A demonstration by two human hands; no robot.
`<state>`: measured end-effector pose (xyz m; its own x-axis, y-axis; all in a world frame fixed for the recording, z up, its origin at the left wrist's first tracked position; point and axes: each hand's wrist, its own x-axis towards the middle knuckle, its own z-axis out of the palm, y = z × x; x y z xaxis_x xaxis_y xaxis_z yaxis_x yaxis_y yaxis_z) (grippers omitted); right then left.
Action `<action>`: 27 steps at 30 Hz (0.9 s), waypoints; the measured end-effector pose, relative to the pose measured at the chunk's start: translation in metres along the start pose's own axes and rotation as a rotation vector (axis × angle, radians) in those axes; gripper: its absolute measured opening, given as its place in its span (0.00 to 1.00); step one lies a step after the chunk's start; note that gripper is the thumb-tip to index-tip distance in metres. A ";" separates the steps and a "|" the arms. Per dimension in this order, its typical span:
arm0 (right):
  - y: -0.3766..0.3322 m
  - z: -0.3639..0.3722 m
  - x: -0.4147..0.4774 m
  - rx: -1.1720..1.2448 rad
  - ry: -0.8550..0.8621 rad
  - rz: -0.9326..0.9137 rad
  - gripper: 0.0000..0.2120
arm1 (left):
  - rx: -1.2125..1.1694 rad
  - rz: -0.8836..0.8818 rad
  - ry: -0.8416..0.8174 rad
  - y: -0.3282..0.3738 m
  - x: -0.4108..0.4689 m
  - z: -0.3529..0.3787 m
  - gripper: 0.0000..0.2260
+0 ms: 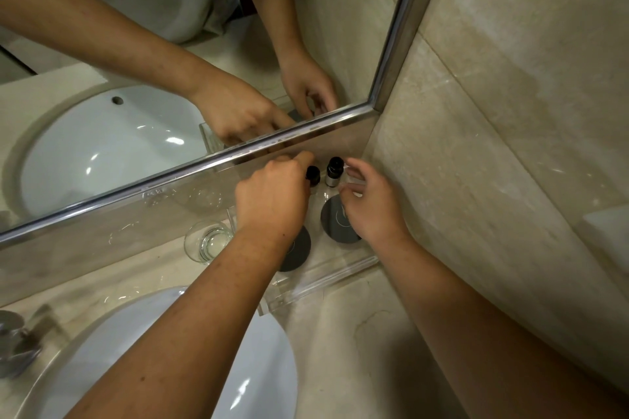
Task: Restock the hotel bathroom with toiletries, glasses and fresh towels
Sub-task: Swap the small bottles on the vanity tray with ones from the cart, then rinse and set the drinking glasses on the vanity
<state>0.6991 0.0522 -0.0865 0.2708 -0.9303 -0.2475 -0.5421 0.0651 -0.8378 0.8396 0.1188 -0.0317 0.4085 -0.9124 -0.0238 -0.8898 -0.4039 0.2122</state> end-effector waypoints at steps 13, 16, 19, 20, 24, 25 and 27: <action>-0.001 -0.020 -0.063 -0.075 0.069 -0.005 0.24 | -0.160 -0.027 0.034 -0.019 -0.080 -0.028 0.17; 0.003 -0.016 -0.092 -0.179 0.040 -0.079 0.23 | -0.160 -0.025 0.026 -0.027 -0.114 -0.024 0.18; 0.004 -0.008 -0.124 -0.283 -0.080 -0.145 0.24 | -0.123 -0.063 0.011 -0.043 -0.153 -0.018 0.18; 0.004 -0.005 -0.134 -0.313 -0.116 -0.173 0.24 | -0.121 -0.083 0.010 -0.049 -0.167 -0.016 0.18; -0.002 0.009 -0.171 -0.472 -0.287 -0.321 0.26 | -0.109 -0.185 -0.001 -0.070 -0.221 -0.007 0.21; -0.005 0.014 -0.180 -0.505 -0.330 -0.352 0.27 | -0.107 -0.210 -0.001 -0.075 -0.234 -0.005 0.22; -0.011 0.027 -0.197 -0.555 -0.410 -0.406 0.28 | -0.100 -0.261 0.008 -0.086 -0.259 -0.003 0.23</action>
<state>0.6733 0.2441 -0.0418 0.7442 -0.6291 -0.2245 -0.6259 -0.5395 -0.5632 0.8108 0.3904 -0.0410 0.6231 -0.7778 -0.0826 -0.7300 -0.6162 0.2955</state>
